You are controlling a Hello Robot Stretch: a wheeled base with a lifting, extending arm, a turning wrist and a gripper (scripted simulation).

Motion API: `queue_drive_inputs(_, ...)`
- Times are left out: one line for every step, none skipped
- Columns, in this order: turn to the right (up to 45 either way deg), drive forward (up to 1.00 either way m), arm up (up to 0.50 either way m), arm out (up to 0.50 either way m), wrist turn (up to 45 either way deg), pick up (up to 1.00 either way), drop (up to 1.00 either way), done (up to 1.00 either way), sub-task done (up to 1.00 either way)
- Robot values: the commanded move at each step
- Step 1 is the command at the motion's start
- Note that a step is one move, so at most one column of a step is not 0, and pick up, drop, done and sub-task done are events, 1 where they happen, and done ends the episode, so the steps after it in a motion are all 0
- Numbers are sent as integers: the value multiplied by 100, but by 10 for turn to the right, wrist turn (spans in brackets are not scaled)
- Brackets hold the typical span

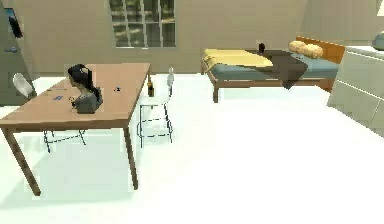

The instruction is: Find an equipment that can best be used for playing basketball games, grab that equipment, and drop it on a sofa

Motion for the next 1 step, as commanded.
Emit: queue_drive_inputs(0, 40, 0, 0, 0, 0, 0, 0, 0)
